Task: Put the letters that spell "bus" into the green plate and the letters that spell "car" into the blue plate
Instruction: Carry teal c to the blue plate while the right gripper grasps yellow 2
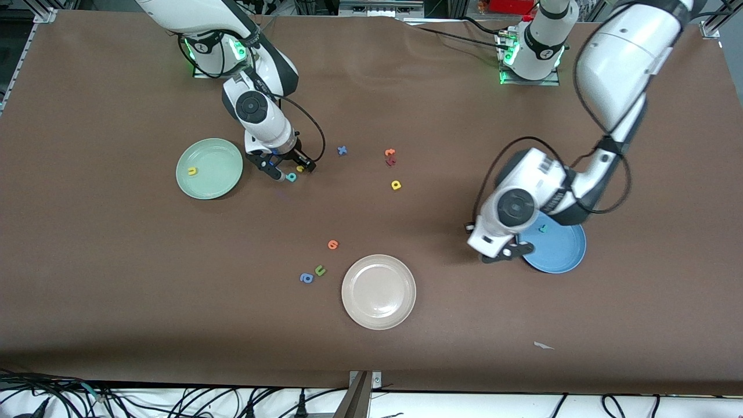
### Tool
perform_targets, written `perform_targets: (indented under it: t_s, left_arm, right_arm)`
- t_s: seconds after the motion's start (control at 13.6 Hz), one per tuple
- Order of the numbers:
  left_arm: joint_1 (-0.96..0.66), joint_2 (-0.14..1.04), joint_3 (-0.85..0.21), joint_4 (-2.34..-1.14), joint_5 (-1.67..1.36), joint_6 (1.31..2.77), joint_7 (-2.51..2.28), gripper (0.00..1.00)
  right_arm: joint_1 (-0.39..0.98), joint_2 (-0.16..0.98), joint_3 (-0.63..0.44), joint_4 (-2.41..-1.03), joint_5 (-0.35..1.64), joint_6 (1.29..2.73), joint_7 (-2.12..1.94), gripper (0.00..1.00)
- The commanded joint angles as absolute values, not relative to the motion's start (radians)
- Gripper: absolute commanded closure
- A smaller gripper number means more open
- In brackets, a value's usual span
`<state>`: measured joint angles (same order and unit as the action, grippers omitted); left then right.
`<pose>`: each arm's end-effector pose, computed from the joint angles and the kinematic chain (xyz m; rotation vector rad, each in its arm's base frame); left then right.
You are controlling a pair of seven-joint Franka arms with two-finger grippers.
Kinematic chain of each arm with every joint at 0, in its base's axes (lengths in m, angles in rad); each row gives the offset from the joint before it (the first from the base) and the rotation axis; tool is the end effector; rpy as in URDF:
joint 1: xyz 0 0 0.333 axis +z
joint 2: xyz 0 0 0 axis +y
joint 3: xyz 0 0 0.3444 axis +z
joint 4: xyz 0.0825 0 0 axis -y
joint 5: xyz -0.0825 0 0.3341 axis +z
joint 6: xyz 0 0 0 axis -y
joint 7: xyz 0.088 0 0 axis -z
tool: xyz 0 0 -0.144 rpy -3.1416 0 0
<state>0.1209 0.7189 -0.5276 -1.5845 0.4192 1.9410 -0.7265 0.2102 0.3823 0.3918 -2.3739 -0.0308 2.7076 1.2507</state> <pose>0.6139 -0.1684 0.2520 -2.9675 -0.2702 0.2982 0.4021 0.2832 0.2094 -2.9145 0.9736 0.1775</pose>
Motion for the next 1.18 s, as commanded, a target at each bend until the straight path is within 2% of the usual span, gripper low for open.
perform_targets:
  t_s: [0.0, 0.3, 0.37, 0.44, 0.66, 0.96, 1.11]
  left_arm:
    - [0.201, 0.706, -0.537, -1.574, 0.402, 1.901, -0.522, 0.79]
    - [0.267, 0.715, -0.496, -1.588, 0.413, 1.901, -0.211, 0.77]
    - [0.267, 0.715, -0.479, -1.588, 0.414, 1.901, -0.139, 0.5]
    - [0.267, 0.715, -0.477, -1.588, 0.413, 1.901, -0.103, 0.03]
    - [0.258, 0.712, -0.488, -1.592, 0.346, 1.905, -0.254, 0.0]
    - [0.206, 0.709, -0.605, -1.646, 0.258, 2.006, -0.631, 0.0]
    - [0.206, 0.677, -0.676, -1.776, 0.276, 2.167, -0.837, 0.0]
  right_arm:
    - [0.216, 0.396, 0.388, -2.368, -0.047, 2.721, 1.247, 0.27]
    - [0.215, 0.403, 0.385, -2.368, -0.078, 2.723, 1.246, 0.27]
    - [0.215, 0.405, 0.382, -2.368, -0.09, 2.723, 1.246, 0.27]
    - [0.215, 0.405, 0.371, -2.37, -0.101, 2.721, 1.246, 0.28]
    - [0.215, 0.411, 0.37, -2.37, -0.106, 2.723, 1.246, 0.31]
    - [0.215, 0.411, 0.37, -2.368, -0.107, 2.721, 1.246, 0.61]
    - [0.215, 0.41, 0.37, -2.37, -0.107, 2.72, 1.247, 0.75]
